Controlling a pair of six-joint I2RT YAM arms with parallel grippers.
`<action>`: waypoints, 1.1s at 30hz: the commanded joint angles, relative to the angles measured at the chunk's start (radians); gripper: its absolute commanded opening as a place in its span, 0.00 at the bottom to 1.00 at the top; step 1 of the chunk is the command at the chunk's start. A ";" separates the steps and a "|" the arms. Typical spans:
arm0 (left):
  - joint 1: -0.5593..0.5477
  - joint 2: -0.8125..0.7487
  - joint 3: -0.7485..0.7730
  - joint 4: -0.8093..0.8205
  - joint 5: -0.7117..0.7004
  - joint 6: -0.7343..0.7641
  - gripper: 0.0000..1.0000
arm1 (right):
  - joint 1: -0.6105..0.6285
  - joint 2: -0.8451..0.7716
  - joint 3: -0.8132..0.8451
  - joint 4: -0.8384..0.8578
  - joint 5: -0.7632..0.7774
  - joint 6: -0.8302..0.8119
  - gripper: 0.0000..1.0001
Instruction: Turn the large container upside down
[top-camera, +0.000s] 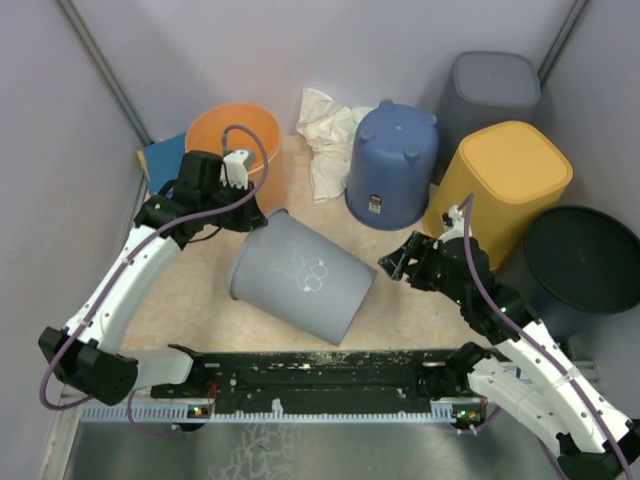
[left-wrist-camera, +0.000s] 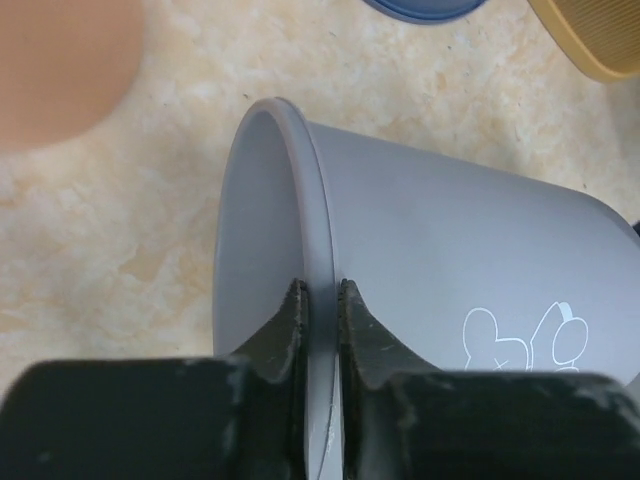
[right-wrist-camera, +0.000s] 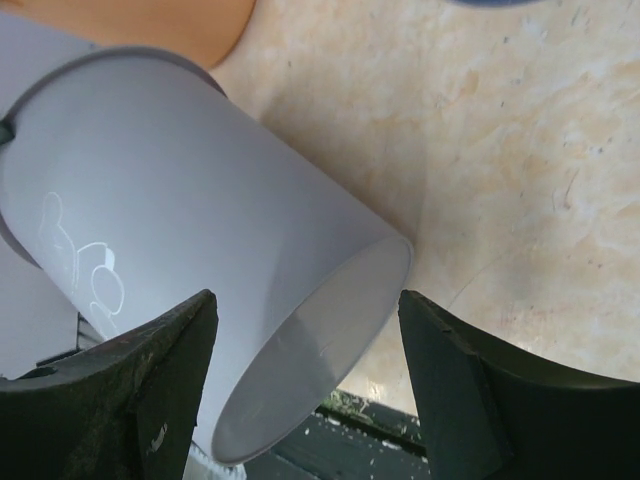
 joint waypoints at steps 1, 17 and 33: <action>-0.004 -0.052 -0.070 -0.041 0.070 -0.046 0.06 | 0.003 -0.009 -0.028 0.044 -0.085 0.041 0.73; -0.003 -0.099 -0.278 0.153 0.285 -0.294 0.00 | 0.003 -0.087 0.132 -0.250 0.090 -0.042 0.75; 0.233 -0.143 -0.604 0.336 0.369 -0.344 0.00 | 0.003 -0.184 0.024 -0.188 -0.099 0.111 0.75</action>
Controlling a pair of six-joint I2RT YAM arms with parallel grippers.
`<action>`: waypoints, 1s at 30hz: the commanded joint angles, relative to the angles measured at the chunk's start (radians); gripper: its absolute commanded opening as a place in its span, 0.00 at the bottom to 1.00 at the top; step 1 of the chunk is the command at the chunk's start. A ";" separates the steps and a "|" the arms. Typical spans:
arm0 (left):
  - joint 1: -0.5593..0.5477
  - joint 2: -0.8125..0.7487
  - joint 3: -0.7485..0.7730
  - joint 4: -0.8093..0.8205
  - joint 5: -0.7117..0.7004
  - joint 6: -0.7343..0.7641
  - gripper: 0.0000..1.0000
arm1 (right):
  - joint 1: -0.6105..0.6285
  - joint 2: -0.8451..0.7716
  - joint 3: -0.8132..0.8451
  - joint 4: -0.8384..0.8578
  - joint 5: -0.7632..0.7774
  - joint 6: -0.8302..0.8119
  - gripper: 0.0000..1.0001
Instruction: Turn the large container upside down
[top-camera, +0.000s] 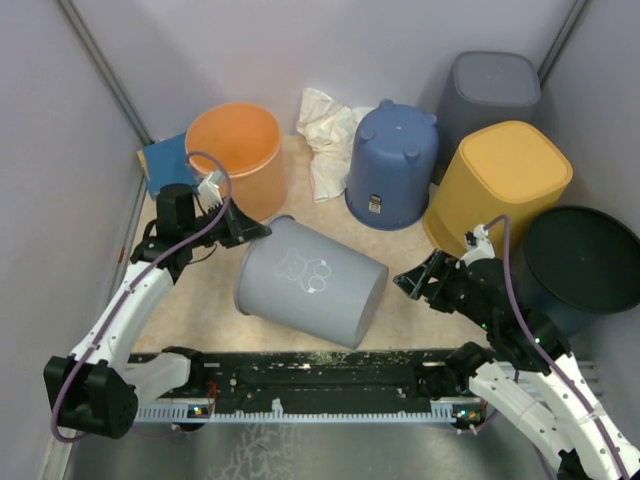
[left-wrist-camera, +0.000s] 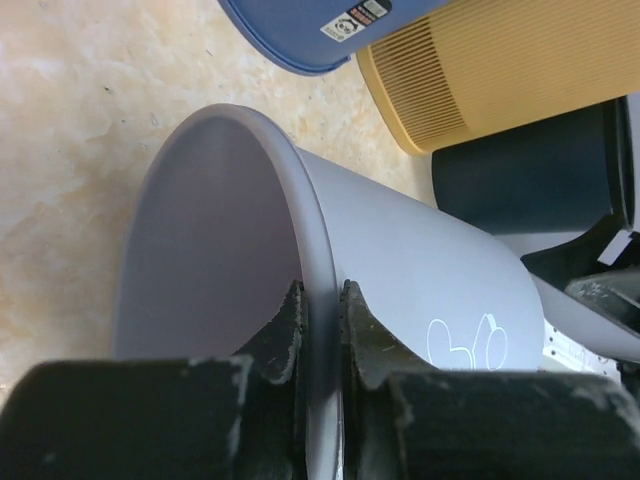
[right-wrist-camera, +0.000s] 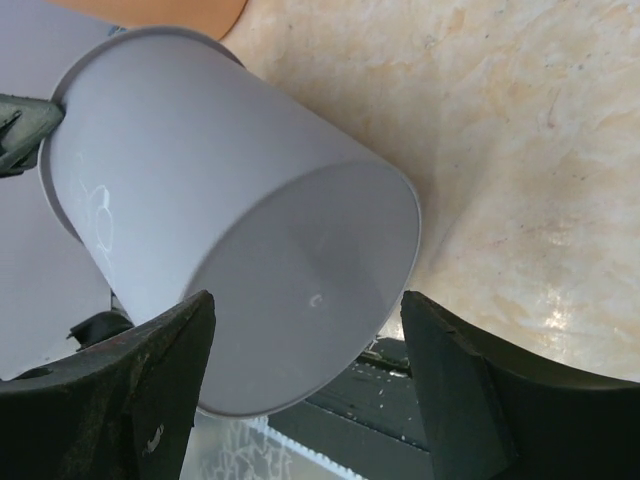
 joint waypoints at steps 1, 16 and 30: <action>0.065 0.052 -0.154 -0.099 -0.002 0.045 0.00 | 0.003 0.007 -0.039 0.110 -0.111 0.040 0.75; 0.199 0.082 -0.272 -0.083 -0.035 0.065 0.00 | 0.004 0.096 -0.185 0.596 -0.466 0.109 0.66; 0.234 0.144 -0.325 0.039 -0.013 -0.007 0.00 | 0.064 0.370 -0.122 0.920 -0.483 0.091 0.12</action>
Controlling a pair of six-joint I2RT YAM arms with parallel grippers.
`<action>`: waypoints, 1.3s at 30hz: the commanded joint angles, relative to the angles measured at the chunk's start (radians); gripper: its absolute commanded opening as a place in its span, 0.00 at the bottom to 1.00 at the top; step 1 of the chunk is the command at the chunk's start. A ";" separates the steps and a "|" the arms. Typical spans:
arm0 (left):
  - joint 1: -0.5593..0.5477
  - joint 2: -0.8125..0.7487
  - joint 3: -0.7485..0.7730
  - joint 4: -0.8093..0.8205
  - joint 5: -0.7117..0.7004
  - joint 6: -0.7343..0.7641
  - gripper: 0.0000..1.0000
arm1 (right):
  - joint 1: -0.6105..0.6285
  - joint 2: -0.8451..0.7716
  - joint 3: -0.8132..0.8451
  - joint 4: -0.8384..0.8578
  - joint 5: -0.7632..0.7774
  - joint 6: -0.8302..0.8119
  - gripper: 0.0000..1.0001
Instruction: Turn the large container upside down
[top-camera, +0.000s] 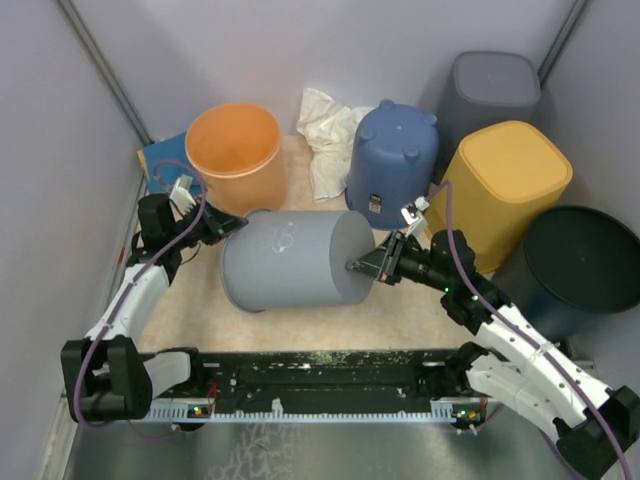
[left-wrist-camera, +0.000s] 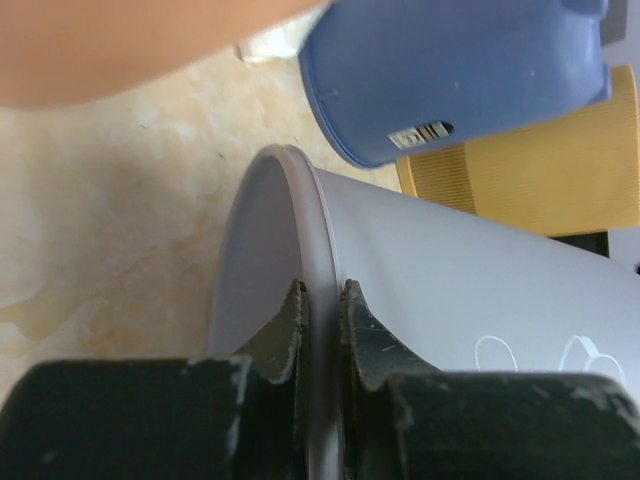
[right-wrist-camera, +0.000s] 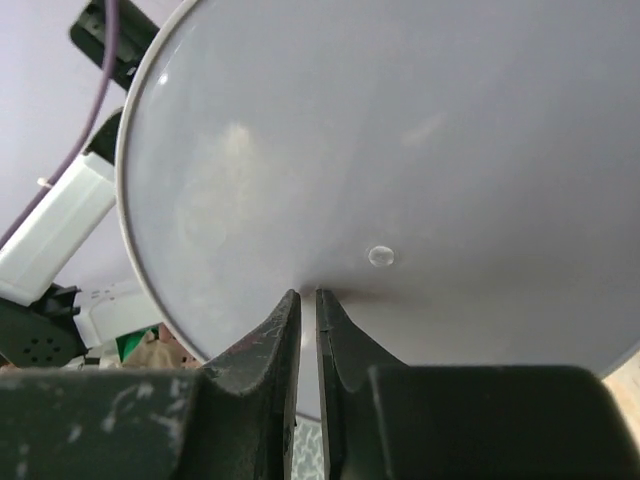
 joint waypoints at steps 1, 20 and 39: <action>-0.010 0.091 -0.135 -0.262 -0.094 0.113 0.00 | 0.073 0.101 0.086 0.189 -0.004 -0.021 0.12; -0.217 -0.043 -0.292 0.077 -0.198 -0.199 0.00 | 0.164 0.203 0.194 0.030 0.125 -0.164 0.10; -0.338 0.328 -0.096 0.357 -0.252 -0.145 0.79 | 0.182 0.133 0.190 -0.100 0.172 -0.241 0.15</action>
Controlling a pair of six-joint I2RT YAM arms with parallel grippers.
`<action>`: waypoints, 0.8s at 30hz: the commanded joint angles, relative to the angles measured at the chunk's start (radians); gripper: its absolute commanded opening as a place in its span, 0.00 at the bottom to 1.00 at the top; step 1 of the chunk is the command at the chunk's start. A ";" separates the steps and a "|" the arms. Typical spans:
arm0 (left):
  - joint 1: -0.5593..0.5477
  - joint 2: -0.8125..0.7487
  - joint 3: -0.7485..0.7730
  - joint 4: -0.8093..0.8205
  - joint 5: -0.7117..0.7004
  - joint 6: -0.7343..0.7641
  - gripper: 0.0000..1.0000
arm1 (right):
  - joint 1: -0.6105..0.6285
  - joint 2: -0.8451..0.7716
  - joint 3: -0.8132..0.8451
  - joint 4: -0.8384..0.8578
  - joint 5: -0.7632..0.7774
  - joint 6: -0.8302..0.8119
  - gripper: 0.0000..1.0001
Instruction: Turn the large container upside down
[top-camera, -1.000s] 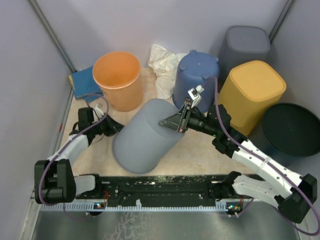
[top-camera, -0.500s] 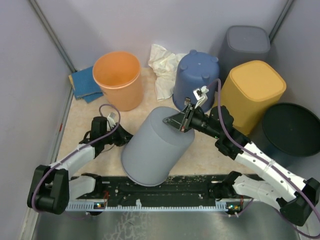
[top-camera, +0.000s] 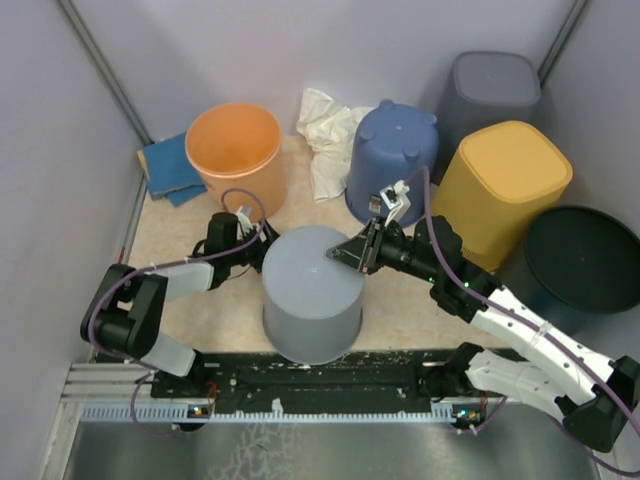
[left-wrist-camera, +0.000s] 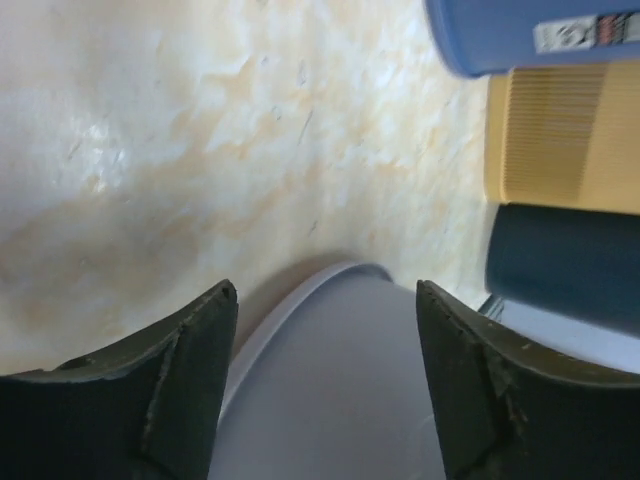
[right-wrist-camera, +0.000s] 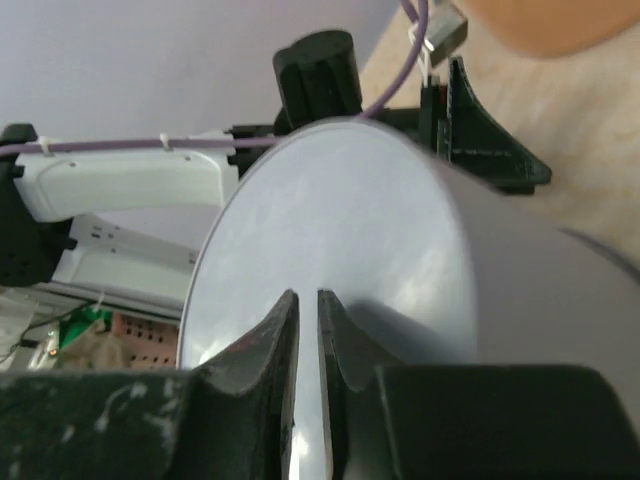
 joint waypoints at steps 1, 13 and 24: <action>0.000 -0.065 0.074 -0.091 -0.075 0.071 0.87 | 0.017 -0.033 -0.014 -0.168 0.029 -0.060 0.18; -0.001 -0.331 0.135 -0.528 -0.212 0.240 1.00 | 0.015 -0.108 0.118 -0.452 0.138 -0.252 0.37; -0.002 -0.619 0.255 -1.214 -0.330 0.326 1.00 | 0.015 -0.199 0.192 -0.637 0.691 -0.239 0.70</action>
